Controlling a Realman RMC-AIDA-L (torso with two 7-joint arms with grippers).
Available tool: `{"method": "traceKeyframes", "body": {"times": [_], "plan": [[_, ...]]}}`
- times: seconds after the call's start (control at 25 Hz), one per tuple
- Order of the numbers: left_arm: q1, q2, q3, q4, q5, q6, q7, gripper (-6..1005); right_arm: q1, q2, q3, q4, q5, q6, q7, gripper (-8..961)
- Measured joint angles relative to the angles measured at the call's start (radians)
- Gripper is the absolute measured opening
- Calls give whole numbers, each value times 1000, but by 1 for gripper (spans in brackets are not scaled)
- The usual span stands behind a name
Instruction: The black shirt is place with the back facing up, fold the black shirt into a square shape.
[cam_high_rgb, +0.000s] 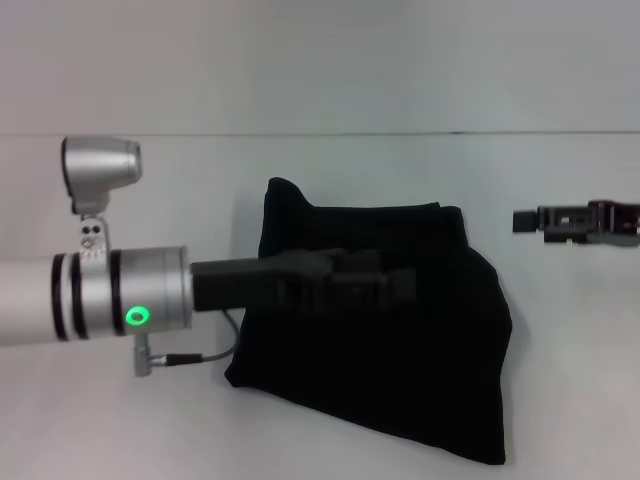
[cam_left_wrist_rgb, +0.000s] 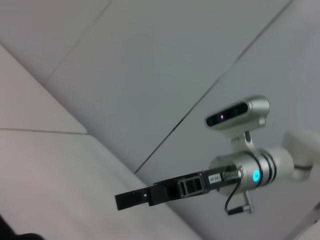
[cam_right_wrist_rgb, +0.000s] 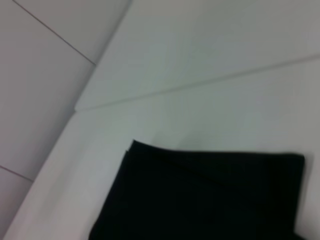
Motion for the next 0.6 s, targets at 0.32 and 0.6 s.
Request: {"method": "traceKeyframes", "body": {"times": [0.32,0.6], "plan": [[30,2,17,36,20,-28,73,948,16,4,-48,34,-26,51,57,928],[18,6,18,37,24,-81,27,949,27,10,-86,44,-26,83,54,927]]}}
